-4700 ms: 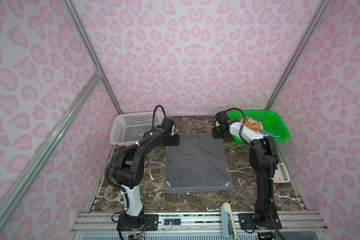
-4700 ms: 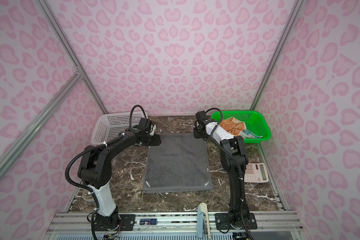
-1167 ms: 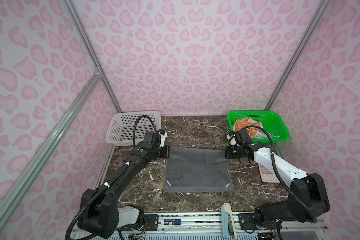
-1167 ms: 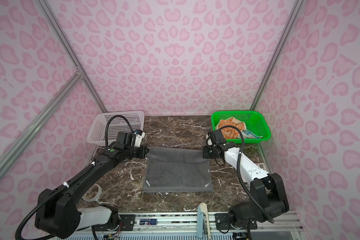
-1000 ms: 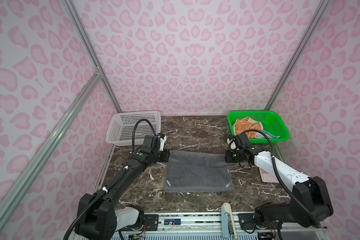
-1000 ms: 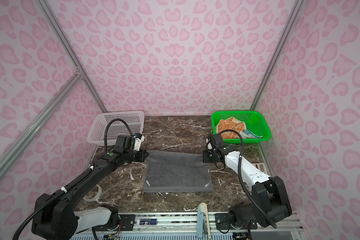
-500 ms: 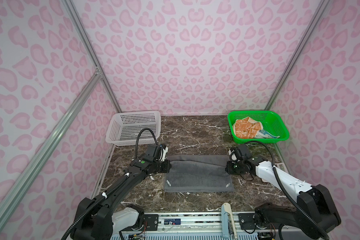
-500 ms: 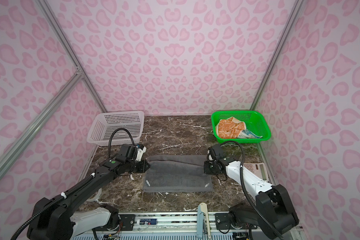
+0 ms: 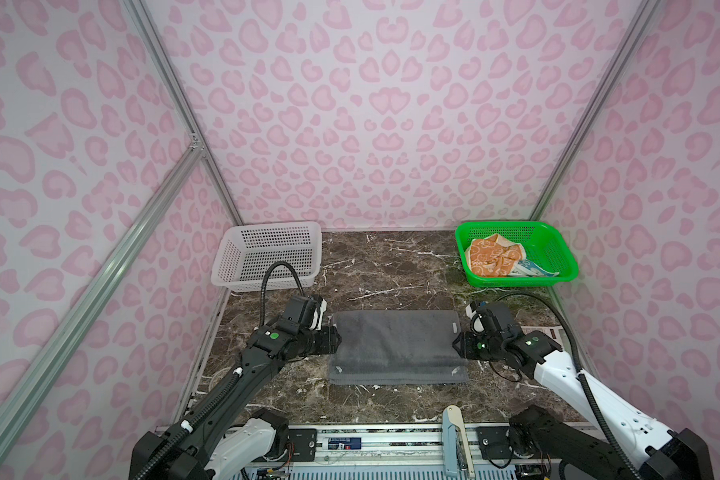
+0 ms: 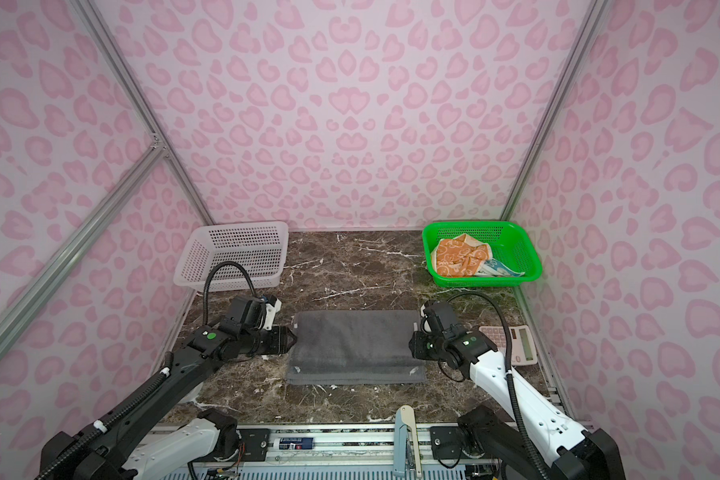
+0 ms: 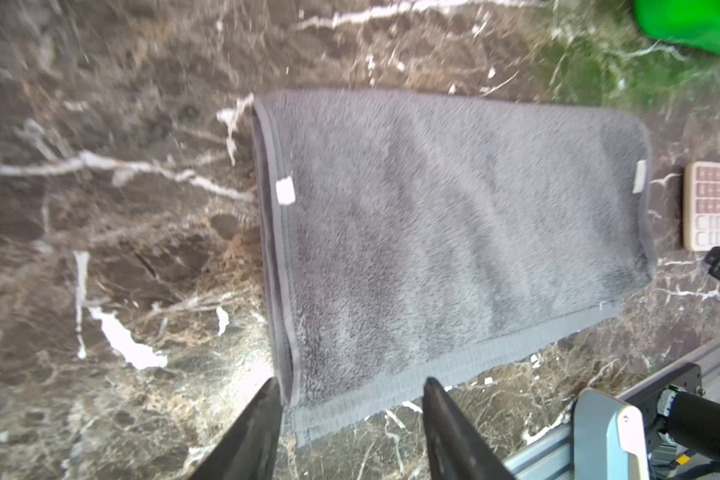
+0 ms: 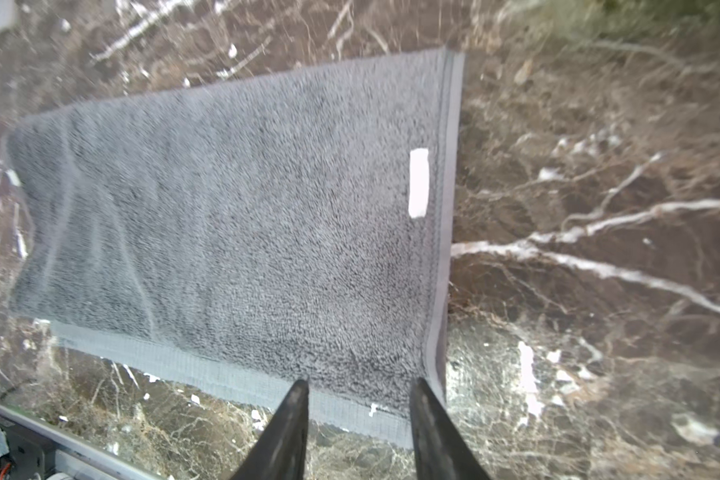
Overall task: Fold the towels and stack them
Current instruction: 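Pull the towel's far edge over toward the robot with both grippers, then lower the held far edge onto the towel's near edge with both grippers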
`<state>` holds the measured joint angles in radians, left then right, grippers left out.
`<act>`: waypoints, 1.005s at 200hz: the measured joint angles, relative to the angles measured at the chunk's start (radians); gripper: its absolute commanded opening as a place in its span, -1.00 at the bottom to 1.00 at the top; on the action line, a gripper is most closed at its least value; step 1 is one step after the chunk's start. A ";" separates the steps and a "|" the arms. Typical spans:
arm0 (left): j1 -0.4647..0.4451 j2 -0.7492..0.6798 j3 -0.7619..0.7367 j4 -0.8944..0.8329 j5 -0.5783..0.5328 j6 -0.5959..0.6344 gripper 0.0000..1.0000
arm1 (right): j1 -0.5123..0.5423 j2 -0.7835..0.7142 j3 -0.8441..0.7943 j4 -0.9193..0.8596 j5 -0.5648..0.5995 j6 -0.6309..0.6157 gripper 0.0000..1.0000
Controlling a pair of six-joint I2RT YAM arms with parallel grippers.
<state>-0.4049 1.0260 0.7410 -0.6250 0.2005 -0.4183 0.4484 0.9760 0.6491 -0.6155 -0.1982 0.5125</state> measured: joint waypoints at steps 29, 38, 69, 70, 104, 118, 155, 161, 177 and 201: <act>0.000 0.071 0.038 0.028 0.008 -0.001 0.09 | -0.002 0.080 0.027 0.066 -0.016 -0.005 -0.27; -0.003 0.106 0.048 0.052 0.019 -0.009 0.08 | -0.001 0.125 0.045 0.085 -0.027 -0.008 -0.29; -0.047 0.249 0.081 0.153 0.057 -0.047 -0.05 | 0.013 0.311 0.124 0.127 -0.069 -0.027 -0.42; -0.049 0.256 0.082 0.156 0.058 -0.048 -0.06 | 0.013 0.315 0.126 0.127 -0.069 -0.027 -0.42; -0.074 0.369 0.068 0.207 0.071 -0.075 -0.39 | 0.064 0.435 0.108 0.121 -0.080 -0.034 -0.45; -0.075 0.390 0.031 0.206 0.061 -0.079 -0.43 | 0.074 0.453 0.074 0.119 -0.083 -0.034 -0.46; -0.076 0.414 -0.019 0.155 0.026 -0.085 -0.58 | 0.075 0.441 0.036 0.146 -0.085 -0.026 -0.42; -0.076 0.414 -0.019 0.151 0.020 -0.085 -0.56 | 0.075 0.435 0.035 0.145 -0.082 -0.026 -0.37; -0.077 0.394 -0.018 0.137 0.006 -0.085 -0.42 | 0.075 0.406 0.044 0.107 -0.068 -0.027 -0.25; -0.075 0.336 0.010 0.091 -0.011 -0.085 0.02 | 0.065 0.357 0.067 0.057 -0.036 -0.035 -0.13</act>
<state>-0.4797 1.3624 0.7509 -0.5339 0.1890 -0.5030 0.5137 1.3327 0.7158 -0.5583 -0.2344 0.4778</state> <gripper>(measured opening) 0.436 0.405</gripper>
